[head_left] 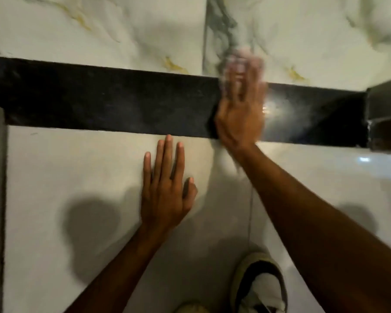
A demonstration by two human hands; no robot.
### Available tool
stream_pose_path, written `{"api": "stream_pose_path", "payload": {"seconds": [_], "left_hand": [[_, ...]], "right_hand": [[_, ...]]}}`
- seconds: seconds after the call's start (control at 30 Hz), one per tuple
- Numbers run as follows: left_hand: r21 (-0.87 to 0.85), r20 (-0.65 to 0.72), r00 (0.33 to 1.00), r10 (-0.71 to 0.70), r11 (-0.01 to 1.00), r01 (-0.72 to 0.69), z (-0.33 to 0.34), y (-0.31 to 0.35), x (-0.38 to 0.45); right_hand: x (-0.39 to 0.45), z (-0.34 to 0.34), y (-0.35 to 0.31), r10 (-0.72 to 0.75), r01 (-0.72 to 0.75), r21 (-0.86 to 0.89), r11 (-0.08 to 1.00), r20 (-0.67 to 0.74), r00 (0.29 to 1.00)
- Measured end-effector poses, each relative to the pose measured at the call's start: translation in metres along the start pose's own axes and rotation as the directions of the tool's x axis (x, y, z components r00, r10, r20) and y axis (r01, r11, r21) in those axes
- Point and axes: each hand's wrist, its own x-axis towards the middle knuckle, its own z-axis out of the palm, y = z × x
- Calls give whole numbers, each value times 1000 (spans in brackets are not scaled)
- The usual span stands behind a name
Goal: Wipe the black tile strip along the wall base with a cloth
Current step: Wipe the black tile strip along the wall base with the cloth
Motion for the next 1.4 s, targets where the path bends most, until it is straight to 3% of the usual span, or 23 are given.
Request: {"api": "stream_pose_path", "payload": {"seconds": [0.1,0.17,0.23,0.33,0.4,0.47,0.57,0.63,0.67,0.8,0.9,1.03,1.1,1.17,1.23,1.3,1.4], "left_hand": [[10,5,997,78,997,-78,0,23,11],[51,28,991,128,990,-129,-1,34,15],[55,66,982,174,982,-178,-1,43,19],[25,86,966,242,969,-245,6,55,25],[19,89,953,289,956,-292,12,60,26],[25,88,946,314,948,-317,16,60,28],[37,93,943,320,945,-324,15,60,30],[32,100,943,316,947,-321,11,61,31],[27,113,943,313,948,-317,7,62,32],[16,147,945,292,955,-297,2,65,31],[35,129,942,310,948,-316,9,62,29],[70,97,941,323,941,-330,14,57,29],[60,91,943,320,943,-326,13,58,30],[46,107,943,316,946,-322,10,59,32],[38,128,943,306,949,-313,7,61,33],[34,148,943,297,952,-305,7,62,31],[21,147,938,313,947,-319,10,58,29]], "right_hand": [[-29,-7,-2,-221,217,76,973,51,974],[-64,-23,26,-288,278,100,955,109,952],[-91,-39,69,-208,199,77,977,122,971],[-95,-54,127,57,-54,-58,997,56,997],[-69,-52,153,244,-249,-110,962,-57,968],[-31,-46,159,335,-346,-104,932,-110,936],[-12,-40,146,202,-209,-126,970,-68,977],[-48,-45,134,9,-9,-64,998,-2,1000],[-77,-50,132,-13,14,-19,1000,28,1000],[-151,-73,160,224,-211,-131,969,94,970],[-113,-76,187,325,-317,-153,936,33,945],[-40,-55,176,439,-440,-57,896,-37,898],[-38,-50,163,424,-425,-38,904,-25,905],[-69,-54,155,220,-220,-21,975,13,975],[-113,-61,154,89,-88,-17,996,70,994],[-142,-65,155,180,-177,-55,983,76,981],[-125,-61,159,365,-368,-82,926,-46,930]]}}
